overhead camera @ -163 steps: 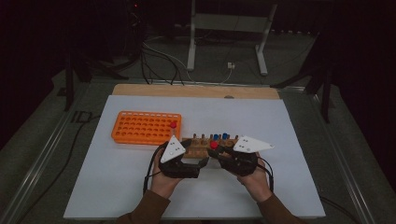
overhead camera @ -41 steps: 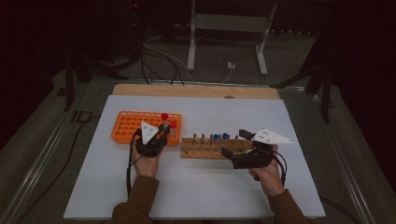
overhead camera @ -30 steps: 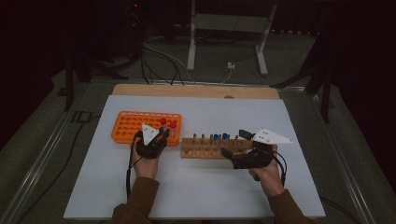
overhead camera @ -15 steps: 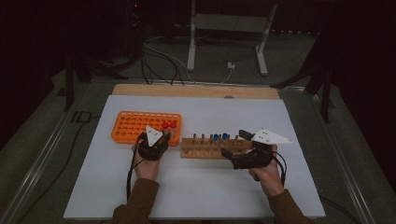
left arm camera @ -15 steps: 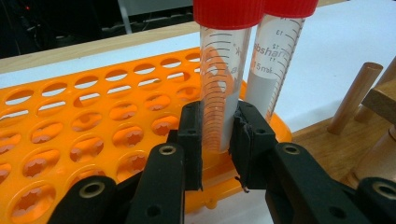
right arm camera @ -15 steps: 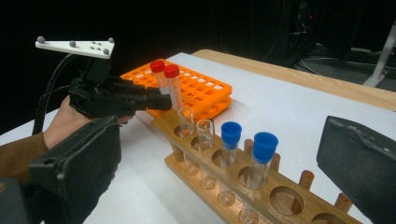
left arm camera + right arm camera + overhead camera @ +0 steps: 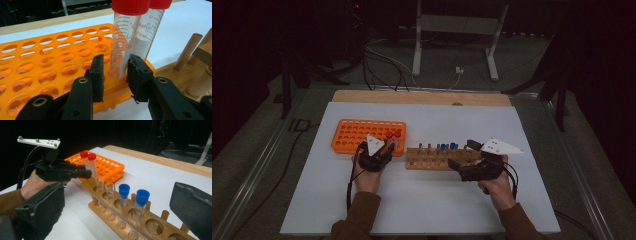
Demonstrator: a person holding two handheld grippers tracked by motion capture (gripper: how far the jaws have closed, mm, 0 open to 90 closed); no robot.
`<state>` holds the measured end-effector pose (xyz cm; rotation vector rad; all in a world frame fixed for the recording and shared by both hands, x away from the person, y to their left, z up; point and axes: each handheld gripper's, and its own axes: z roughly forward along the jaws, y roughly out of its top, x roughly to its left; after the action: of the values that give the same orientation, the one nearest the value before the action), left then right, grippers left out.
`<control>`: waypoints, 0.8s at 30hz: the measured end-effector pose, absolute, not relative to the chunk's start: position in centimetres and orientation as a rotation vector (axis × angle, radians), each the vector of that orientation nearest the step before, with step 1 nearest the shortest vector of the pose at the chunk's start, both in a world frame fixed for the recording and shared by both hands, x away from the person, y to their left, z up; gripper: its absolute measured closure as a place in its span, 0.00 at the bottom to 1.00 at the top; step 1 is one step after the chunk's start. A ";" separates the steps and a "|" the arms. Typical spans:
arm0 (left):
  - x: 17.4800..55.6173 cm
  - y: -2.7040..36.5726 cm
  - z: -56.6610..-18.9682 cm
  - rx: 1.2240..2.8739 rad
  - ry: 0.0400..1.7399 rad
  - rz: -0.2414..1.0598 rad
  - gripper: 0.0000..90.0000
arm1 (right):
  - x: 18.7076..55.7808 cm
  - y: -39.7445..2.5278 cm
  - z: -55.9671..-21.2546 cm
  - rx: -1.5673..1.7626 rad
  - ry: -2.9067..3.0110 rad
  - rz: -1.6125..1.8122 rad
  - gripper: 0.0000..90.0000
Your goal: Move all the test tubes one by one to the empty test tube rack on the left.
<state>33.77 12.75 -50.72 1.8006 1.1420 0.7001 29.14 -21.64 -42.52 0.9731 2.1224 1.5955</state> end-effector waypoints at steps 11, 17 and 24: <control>33.0 13.6 -49.6 1.752 1.122 0.667 0.55 | 29.3 -21.8 -42.6 0.980 2.118 1.594 0.00; 32.3 15.0 -48.4 1.683 1.136 0.633 0.33 | 29.4 -21.8 -42.8 0.990 2.116 1.589 0.00; 31.0 16.3 -47.1 1.664 1.143 0.606 0.13 | 29.6 -21.8 -43.0 1.002 2.110 1.578 0.00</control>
<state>31.01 16.30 -47.10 1.6643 1.1434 0.6062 29.56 -21.83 -43.02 1.0024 2.1100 1.5777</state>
